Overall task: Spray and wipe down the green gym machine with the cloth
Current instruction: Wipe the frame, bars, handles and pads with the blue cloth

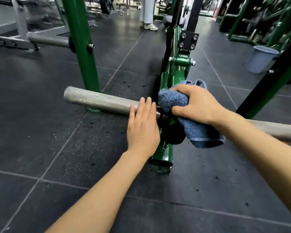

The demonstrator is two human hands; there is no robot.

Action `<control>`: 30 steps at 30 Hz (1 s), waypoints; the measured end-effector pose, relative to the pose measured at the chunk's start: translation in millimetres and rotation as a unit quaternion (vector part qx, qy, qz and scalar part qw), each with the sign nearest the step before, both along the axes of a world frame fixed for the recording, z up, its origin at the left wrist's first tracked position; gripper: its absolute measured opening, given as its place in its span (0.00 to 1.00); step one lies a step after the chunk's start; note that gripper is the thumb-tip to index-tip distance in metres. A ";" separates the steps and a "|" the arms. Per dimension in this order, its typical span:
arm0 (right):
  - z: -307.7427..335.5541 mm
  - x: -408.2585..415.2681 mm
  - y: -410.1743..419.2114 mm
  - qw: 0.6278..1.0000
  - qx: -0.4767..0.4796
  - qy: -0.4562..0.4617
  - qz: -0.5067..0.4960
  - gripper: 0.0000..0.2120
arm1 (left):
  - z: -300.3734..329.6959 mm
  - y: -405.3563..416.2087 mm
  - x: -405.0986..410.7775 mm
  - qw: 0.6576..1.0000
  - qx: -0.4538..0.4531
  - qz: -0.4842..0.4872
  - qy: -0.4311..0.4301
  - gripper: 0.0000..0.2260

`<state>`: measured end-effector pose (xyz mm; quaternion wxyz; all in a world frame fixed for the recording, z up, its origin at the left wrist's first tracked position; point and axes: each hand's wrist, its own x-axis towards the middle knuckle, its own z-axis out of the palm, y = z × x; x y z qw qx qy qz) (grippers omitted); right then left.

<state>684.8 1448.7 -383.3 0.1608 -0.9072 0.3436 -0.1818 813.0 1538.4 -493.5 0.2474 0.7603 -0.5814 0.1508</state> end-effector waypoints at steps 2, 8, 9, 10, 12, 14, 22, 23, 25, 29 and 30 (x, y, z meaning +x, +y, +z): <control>-11.4 -9.6 23.2 0.998 -0.040 -0.037 -0.026 0.18 | -7.7 8.9 -7.6 0.998 -0.036 -0.027 0.042 0.27; -76.3 -28.5 88.8 0.956 -0.159 -0.200 -0.142 0.21 | -29.7 42.3 -21.6 0.959 -0.091 -0.111 0.246 0.19; -87.9 -24.5 95.6 0.951 -0.175 -0.205 -0.153 0.22 | -34.1 37.7 -21.5 0.940 -0.076 -0.111 0.314 0.16; -96.5 -19.5 100.0 0.943 -0.192 -0.213 -0.168 0.23 | -39.1 31.9 -20.6 0.908 -0.051 -0.109 0.402 0.14; -105.7 -7.9 101.4 0.924 -0.211 -0.246 -0.205 0.23 | -35.1 25.5 -18.9 0.802 -0.004 -0.081 0.592 0.11; -111.1 3.7 105.7 0.906 -0.214 -0.275 -0.241 0.22 | -30.4 20.1 -18.7 0.696 0.016 -0.062 0.716 0.16; -161.4 17.1 125.3 0.926 -0.129 -0.243 -0.257 0.20 | -43.0 18.2 -18.3 0.629 0.045 -0.068 0.773 0.16; -158.9 16.8 126.0 0.926 -0.129 -0.245 -0.257 0.20 | -41.9 16.4 -13.4 0.634 0.061 -0.085 0.766 0.15; -152.0 12.0 133.7 0.917 -0.145 -0.268 -0.259 0.21 | -29.1 19.4 -12.8 0.665 0.085 -0.117 0.732 0.14; -122.2 8.4 120.4 0.868 -0.185 -0.331 -0.321 0.22 | -9.7 17.6 -21.4 0.714 0.043 -0.150 0.682 0.12; -117.4 10.3 113.7 0.867 -0.189 -0.323 -0.328 0.22 | -8.3 17.1 -23.0 0.736 0.040 -0.147 0.660 0.13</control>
